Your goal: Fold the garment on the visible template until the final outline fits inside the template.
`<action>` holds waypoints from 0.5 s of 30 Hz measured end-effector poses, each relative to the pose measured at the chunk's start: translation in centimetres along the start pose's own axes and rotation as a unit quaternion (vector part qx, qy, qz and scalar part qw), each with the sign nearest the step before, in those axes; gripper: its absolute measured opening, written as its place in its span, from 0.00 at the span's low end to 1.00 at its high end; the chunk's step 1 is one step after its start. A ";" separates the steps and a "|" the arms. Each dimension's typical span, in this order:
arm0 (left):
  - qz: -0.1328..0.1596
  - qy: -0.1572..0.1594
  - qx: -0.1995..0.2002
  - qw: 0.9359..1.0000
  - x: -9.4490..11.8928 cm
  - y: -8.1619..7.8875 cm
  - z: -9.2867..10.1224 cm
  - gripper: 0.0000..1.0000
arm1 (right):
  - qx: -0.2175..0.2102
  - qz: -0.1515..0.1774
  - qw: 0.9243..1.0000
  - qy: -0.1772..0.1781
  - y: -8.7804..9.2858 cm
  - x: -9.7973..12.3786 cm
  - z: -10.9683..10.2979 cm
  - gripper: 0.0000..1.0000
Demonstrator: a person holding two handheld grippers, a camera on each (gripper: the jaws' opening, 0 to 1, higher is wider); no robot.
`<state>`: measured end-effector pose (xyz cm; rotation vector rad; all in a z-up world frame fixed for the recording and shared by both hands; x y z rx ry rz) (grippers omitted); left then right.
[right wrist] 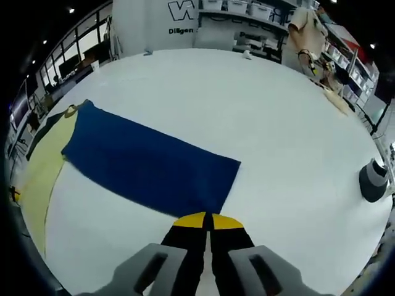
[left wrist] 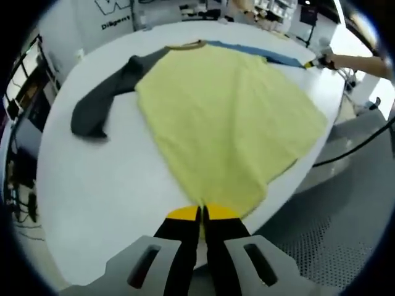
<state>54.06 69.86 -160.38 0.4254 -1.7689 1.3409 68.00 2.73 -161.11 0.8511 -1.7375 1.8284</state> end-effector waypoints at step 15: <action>0.002 0.060 -0.024 0.998 0.0 0.1 4.6 0.00 | -0.008 0.002 1.000 0.023 1.0 0.7 2.0 0.07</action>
Point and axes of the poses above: the point that each gripper's makers call its tool centre point, and the gripper's own axes: x roughly backward along the fingers, z roughly to its right, y roughly out of its underside, the point moved 9 cm from there along x, roughly backward along the fingers, and after that the axes turned 9 degrees about z, right-handed, at the moved point
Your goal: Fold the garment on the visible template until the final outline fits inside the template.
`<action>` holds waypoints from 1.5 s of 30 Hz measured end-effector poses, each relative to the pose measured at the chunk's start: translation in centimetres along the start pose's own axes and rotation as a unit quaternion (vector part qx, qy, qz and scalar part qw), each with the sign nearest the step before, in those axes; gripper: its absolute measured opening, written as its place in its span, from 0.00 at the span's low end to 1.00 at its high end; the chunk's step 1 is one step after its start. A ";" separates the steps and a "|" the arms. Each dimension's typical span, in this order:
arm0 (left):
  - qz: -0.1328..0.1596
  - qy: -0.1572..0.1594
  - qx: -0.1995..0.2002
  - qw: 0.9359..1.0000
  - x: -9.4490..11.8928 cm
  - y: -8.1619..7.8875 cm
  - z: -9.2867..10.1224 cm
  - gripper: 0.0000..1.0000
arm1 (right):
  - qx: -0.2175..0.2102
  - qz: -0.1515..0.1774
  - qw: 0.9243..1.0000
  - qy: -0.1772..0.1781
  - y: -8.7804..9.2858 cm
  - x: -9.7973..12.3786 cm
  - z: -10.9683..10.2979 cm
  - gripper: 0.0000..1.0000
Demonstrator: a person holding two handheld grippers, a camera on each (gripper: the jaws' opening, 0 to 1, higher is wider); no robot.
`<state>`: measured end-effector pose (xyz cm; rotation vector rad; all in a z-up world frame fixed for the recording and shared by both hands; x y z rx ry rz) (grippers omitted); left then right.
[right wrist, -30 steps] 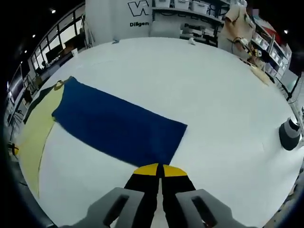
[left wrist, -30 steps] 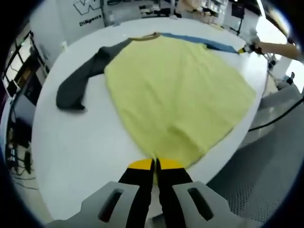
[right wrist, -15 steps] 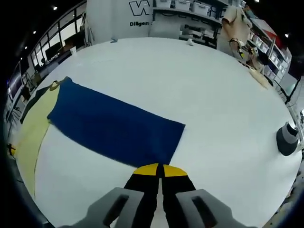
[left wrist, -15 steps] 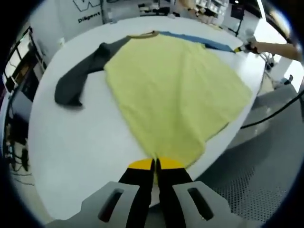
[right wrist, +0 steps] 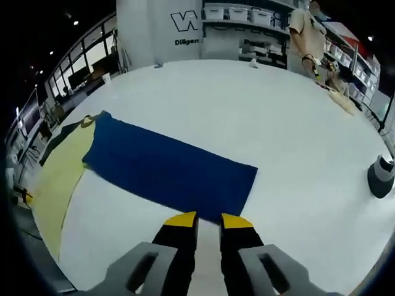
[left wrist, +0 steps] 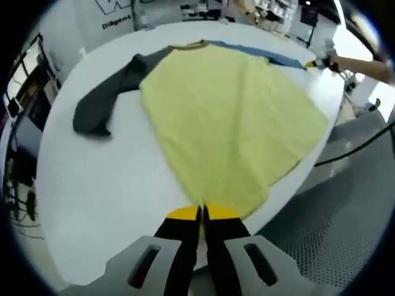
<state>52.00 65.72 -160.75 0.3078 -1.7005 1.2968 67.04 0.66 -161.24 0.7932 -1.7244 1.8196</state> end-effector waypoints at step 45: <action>-0.001 -0.002 0.036 0.999 0.8 0.9 -1.2 0.00 | 0.009 0.039 0.997 -0.059 -1.1 2.5 -2.2 0.14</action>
Point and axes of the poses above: the point that each gripper's makers call its tool centre point, and the gripper's own axes: x roughly backward along the fingers, z roughly to its right, y roughly out of its underside, the point moved 9 cm from there along x, roughly backward along the fingers, and after that the axes turned 9 degrees about z, right-handed, at the moved point
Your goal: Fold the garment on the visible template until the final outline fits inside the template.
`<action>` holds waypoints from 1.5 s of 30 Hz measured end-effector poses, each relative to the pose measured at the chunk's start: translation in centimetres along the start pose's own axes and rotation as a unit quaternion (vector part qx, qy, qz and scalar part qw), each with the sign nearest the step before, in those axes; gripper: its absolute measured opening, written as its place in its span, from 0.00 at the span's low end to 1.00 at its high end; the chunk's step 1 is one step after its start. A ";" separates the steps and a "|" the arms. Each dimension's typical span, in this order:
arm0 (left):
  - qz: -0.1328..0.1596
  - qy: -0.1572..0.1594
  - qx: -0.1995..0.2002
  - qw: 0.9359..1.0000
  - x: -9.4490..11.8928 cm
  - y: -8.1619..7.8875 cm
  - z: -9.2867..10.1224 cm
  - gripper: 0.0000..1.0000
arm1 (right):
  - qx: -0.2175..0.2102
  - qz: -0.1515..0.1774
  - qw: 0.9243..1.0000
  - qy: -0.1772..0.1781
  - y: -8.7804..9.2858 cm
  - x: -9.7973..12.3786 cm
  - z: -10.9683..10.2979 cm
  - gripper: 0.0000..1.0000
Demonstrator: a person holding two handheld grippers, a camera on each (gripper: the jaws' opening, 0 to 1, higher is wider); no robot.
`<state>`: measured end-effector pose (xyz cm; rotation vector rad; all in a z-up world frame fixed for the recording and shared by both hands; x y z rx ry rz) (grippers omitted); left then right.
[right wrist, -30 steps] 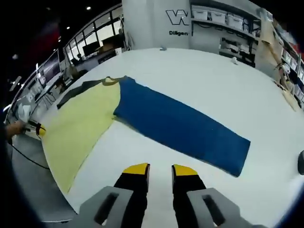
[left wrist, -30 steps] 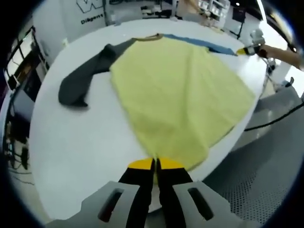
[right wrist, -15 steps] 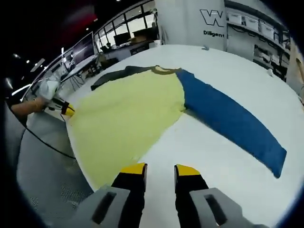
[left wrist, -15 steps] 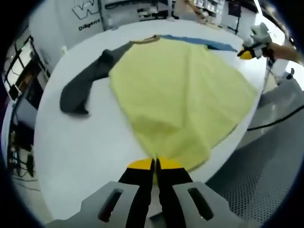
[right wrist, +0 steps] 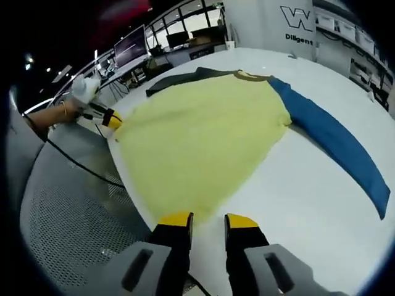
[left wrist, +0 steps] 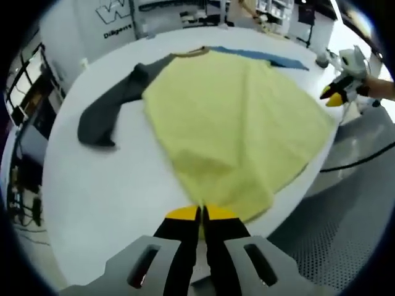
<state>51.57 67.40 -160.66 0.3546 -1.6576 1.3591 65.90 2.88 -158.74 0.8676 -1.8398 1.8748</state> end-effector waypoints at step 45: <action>0.020 -0.021 -0.034 0.999 -0.6 -0.7 0.4 0.03 | 0.184 -0.088 0.937 -0.283 8.7 4.4 -25.5 0.00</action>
Point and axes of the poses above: the point that each gripper's makers call its tool centre point, and the gripper's own axes: x roughly backward along the fingers, z roughly to its right, y roughly out of its underside, the point moved 9 cm from there along x, roughly backward along the fingers, and after that the axes turned 9 degrees about z, right-handed, at the moved point
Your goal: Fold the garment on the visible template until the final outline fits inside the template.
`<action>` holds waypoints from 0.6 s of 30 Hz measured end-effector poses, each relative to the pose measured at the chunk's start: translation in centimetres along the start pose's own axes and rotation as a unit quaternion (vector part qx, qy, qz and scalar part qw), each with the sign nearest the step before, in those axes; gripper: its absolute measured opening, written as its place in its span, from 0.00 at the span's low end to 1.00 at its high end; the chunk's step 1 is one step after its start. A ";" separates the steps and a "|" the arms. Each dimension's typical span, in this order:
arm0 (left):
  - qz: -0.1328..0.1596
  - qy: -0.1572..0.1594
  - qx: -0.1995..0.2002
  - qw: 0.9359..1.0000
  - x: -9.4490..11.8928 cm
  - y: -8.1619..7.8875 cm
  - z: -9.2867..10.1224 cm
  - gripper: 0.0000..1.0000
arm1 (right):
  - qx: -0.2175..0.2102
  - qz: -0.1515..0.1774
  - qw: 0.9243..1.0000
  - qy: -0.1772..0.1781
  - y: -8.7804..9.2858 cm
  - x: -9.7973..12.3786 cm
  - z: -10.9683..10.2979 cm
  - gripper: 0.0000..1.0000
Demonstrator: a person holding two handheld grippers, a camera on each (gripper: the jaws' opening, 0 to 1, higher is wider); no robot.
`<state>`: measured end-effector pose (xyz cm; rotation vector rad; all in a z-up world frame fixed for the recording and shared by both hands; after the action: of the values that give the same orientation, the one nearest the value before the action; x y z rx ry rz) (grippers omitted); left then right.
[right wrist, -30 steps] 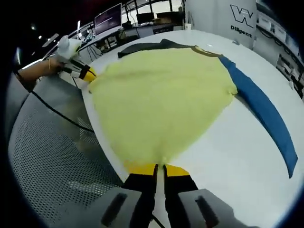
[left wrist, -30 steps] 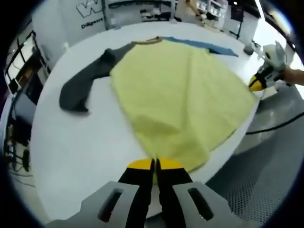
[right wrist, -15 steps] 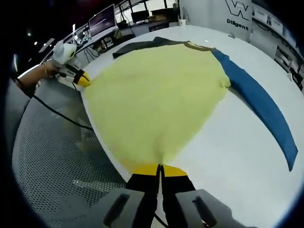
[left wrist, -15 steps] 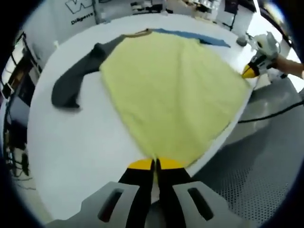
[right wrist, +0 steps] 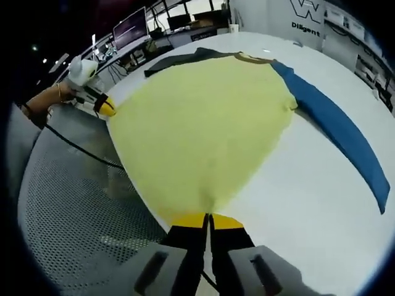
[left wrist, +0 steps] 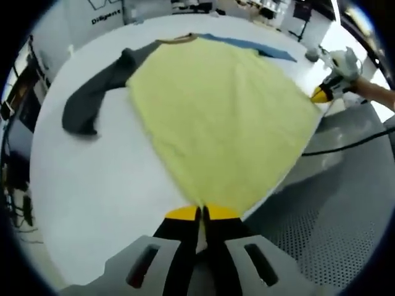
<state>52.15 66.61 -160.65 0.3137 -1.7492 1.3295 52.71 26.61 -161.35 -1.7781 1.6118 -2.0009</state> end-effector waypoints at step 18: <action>-0.046 0.049 0.019 0.998 1.0 0.4 0.4 0.36 | -0.018 -0.031 0.999 0.024 0.2 1.5 1.4 0.26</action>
<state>51.14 66.69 -160.17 0.3396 -1.6107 1.2911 53.05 24.72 -160.61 -1.8271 1.6364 -2.0704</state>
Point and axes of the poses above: the point that each gripper's makers call its tool centre point, and the gripper's own axes: x roughly backward along the fingers, z roughly to its right, y roughly out of its underside, the point moved 9 cm from there along x, roughly backward along the fingers, and after that the axes turned 9 degrees about z, right-handed, at the moved point
